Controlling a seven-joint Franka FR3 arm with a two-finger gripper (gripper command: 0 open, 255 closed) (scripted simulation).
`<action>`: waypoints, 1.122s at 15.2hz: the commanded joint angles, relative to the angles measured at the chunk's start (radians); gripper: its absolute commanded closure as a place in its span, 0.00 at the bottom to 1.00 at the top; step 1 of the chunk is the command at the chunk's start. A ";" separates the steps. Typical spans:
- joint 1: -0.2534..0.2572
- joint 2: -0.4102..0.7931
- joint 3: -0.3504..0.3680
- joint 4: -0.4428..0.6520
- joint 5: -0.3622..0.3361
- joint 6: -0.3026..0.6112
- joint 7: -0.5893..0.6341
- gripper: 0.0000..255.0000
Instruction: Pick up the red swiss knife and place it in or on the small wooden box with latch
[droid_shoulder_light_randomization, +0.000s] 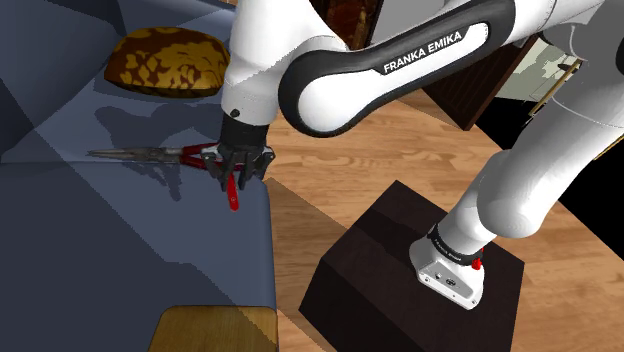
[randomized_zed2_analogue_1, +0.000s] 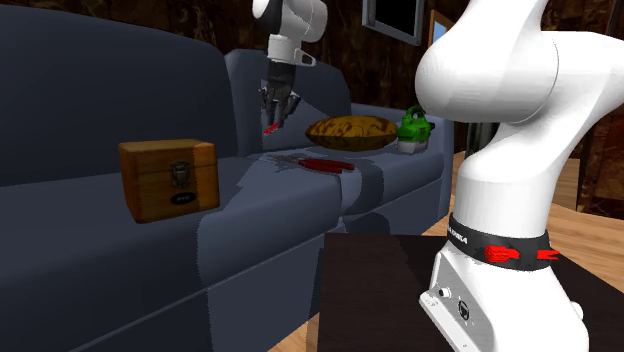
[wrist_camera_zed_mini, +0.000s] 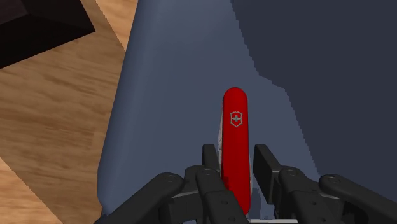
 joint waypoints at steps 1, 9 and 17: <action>-0.001 -0.012 0.000 0.019 0.008 -0.030 -0.004 1.00; -0.006 -0.055 -0.005 0.088 0.033 -0.135 -0.017 1.00; 0.070 -0.081 0.080 0.074 0.020 -0.130 0.152 1.00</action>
